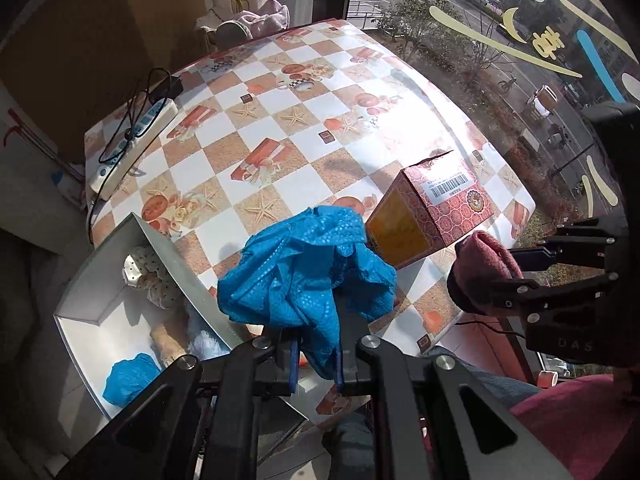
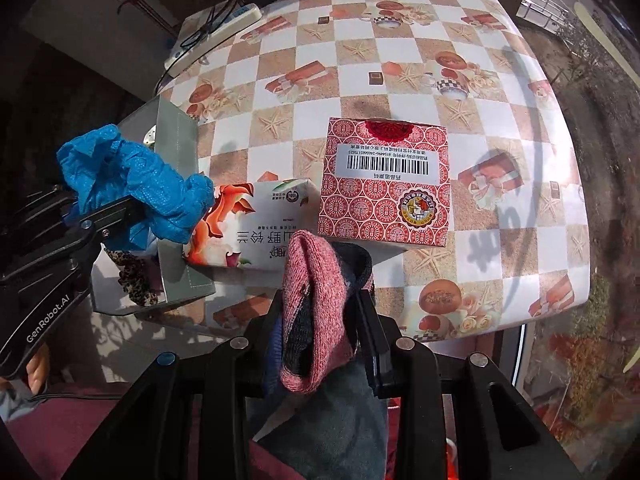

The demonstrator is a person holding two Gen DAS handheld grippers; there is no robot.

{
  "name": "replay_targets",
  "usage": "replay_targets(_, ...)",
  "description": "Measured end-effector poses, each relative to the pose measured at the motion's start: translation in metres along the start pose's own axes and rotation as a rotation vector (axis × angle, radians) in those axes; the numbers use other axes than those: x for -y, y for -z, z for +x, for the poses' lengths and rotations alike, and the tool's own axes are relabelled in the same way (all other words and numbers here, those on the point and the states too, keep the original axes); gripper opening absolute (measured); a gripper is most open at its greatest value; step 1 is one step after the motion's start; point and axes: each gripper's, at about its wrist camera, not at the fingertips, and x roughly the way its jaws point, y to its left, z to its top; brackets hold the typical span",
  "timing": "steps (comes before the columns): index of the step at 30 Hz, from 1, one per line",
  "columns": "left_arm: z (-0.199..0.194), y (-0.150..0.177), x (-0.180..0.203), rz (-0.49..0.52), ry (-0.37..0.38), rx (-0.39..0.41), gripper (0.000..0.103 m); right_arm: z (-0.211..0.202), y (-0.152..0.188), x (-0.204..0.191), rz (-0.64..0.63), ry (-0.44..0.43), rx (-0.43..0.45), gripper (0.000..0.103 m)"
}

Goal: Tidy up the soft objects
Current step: 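Carry the blue glove and pink knit sock in both tools over the white box, then open both tools to drop the blue glove and pink sock into the box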

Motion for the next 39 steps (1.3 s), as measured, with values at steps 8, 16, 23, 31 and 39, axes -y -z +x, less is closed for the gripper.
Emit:
replay_targets(8, -0.007, 0.031, -0.049, -0.175, -0.039, 0.006, 0.014, 0.003, -0.021, -0.044, -0.132, -0.004, -0.007, 0.035)
replay_targets(16, -0.011, 0.063, -0.091, -0.342, -0.085, 0.0, 0.014, 0.012, -0.04, -0.093, -0.271, -0.014, -0.029, 0.035)
replay_targets(23, -0.013, 0.089, -0.117, -0.47, -0.113, -0.009, 0.014, 0.022, -0.051, -0.136, -0.404, -0.025, -0.047, 0.035)
replay_targets(31, -0.006, 0.112, -0.14, -0.589, -0.153, -0.04, 0.014, 0.032, -0.057, -0.185, -0.542, -0.046, -0.061, 0.035)
replay_targets(39, 0.006, 0.124, -0.156, -0.669, -0.166, -0.078, 0.014, 0.044, -0.07, -0.227, -0.61, -0.074, -0.071, 0.035)
